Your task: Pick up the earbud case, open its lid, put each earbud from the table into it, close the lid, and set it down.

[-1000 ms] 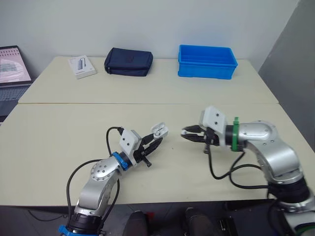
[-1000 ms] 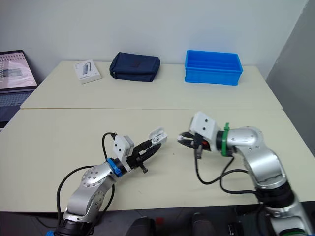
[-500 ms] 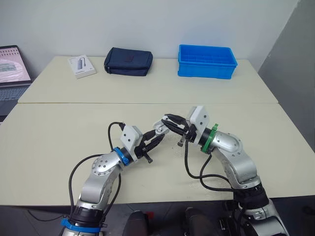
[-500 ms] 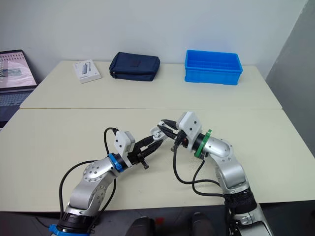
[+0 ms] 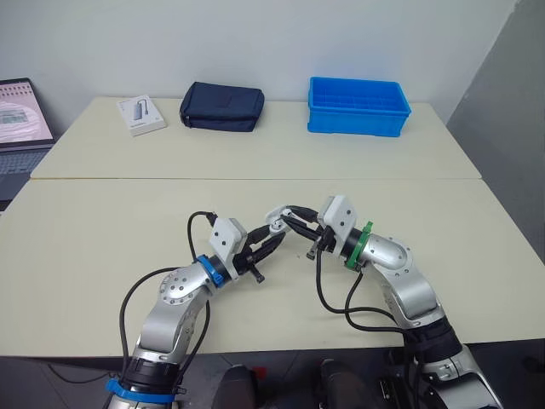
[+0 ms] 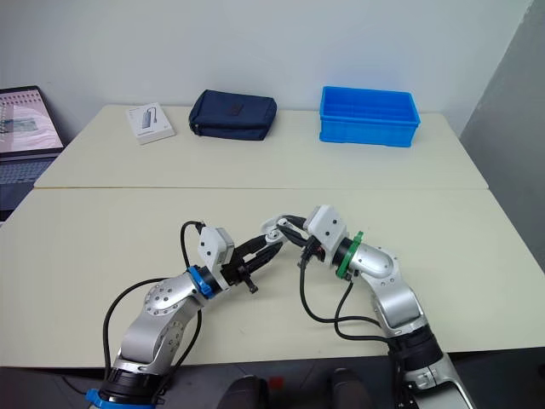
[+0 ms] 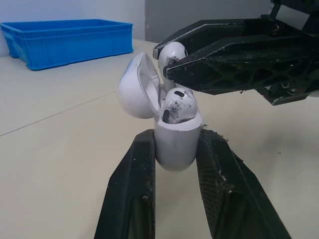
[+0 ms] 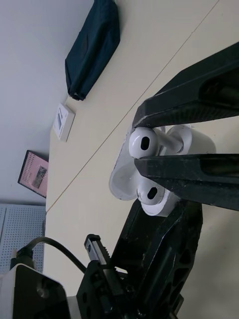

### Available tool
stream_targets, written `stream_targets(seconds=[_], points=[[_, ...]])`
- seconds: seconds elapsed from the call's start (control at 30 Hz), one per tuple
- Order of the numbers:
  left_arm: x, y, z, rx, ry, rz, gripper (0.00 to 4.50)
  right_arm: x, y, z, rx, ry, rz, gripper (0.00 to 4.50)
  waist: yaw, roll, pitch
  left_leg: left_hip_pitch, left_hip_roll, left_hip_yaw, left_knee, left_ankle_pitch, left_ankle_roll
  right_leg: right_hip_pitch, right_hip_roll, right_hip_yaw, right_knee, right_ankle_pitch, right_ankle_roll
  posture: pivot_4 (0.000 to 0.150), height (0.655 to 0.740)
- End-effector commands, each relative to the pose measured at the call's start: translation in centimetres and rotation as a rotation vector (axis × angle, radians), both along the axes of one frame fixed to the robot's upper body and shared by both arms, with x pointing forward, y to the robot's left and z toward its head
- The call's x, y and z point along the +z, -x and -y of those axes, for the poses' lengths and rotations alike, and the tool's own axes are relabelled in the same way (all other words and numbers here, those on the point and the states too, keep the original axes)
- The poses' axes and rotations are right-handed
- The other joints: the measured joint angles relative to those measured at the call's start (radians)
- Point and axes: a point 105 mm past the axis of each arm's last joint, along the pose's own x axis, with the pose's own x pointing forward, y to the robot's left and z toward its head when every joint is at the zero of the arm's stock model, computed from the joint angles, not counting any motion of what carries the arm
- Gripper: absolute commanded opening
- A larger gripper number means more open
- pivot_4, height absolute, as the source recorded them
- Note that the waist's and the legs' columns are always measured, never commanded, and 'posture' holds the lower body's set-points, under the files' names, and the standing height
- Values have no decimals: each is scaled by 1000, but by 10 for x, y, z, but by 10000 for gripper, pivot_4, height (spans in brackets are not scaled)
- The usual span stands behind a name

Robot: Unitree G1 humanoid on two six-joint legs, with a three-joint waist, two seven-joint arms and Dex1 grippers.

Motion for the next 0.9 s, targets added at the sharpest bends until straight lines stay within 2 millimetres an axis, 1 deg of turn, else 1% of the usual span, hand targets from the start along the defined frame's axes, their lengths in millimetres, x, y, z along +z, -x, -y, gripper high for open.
stream_targets(seconds=[0.03, 0.1, 0.2, 0.27, 0.4, 0.47, 0.53, 0.67, 0.73, 0.8, 0.9], points=[[15, 3, 3, -21, 28, 57, 8086, 2, 3, -5, 16, 16, 32, 4044, 0, 0, 0, 0, 0, 0, 0, 0, 0, 0, 0, 0, 0, 0, 0, 1500, 7280], [16, 3, 4, -21, 29, 58, 8086, -3, 8, -8, 50, 27, 2, 4044, 0, 0, 0, 0, 0, 0, 0, 0, 0, 0, 0, 0, 0, 0, 0, 1500, 7280], [16, 3, 4, -20, 30, 60, 8086, -1, 15, -9, 79, -14, -27, 4044, 0, 0, 0, 0, 0, 0, 0, 0, 0, 0, 0, 0, 0, 0, 0, 1500, 7280], [16, 3, 4, -21, 30, 60, 8086, 1, 14, -8, 74, -23, -37, 11287, 0, 0, 0, 0, 0, 0, 0, 0, 0, 0, 0, 0, 0, 0, 0, 1500, 7280], [16, 3, 4, -22, 27, 59, 8085, 6, 15, -4, 60, -5, -34, 24327, 0, 0, 0, 0, 0, 0, 0, 0, 0, 0, 0, 0, 0, 0, 0, 1500, 7280], [16, 2, 4, -29, 25, 58, 8085, 12, 16, 3, 45, -4, -26, 24399, 0, 0, 0, 0, 0, 0, 0, 0, 0, 0, 0, 0, 0, 0, 0, 1500, 7280], [16, 0, 5, -52, 20, 53, 8085, 19, 20, 17, 27, -1, -26, 24399, 3, 0, 0, 0, 0, 0, 0, 0, 0, 0, 0, 0, 0, 0, 0, 1500, 7280], [17, -6, 11, -125, 20, 36, 8085, 33, 30, 59, -37, 40, -63, 24399, 8, 0, 0, -2, -1, 0, 1, 0, 0, -1, -1, -1, -1, 0, 0, 1500, 7280], [18, -9, 14, -170, 18, 29, 8085, 39, 31, 81, -90, 73, -70, 24399, 6, 0, 0, -2, -1, 0, 1, 0, 0, -1, -1, -1, -1, 0, 0, 1500, 7280], [19, -12, 15, -199, 9, 25, 8085, 42, 31, 96, -130, 106, -72, 24399, 4, 0, 0, -2, -1, 0, 1, 0, 0, -1, -1, 0, -1, 0, 0, 1500, 7280], [19, -16, 13, -211, -1, 19, 8085, 44, 33, 100, -140, 131, -71, 24399, -3, 0, 0, -1, -1, 0, 0, 0, 0, -1, 0, 0, -1, 0, 0, 1500, 7280]])
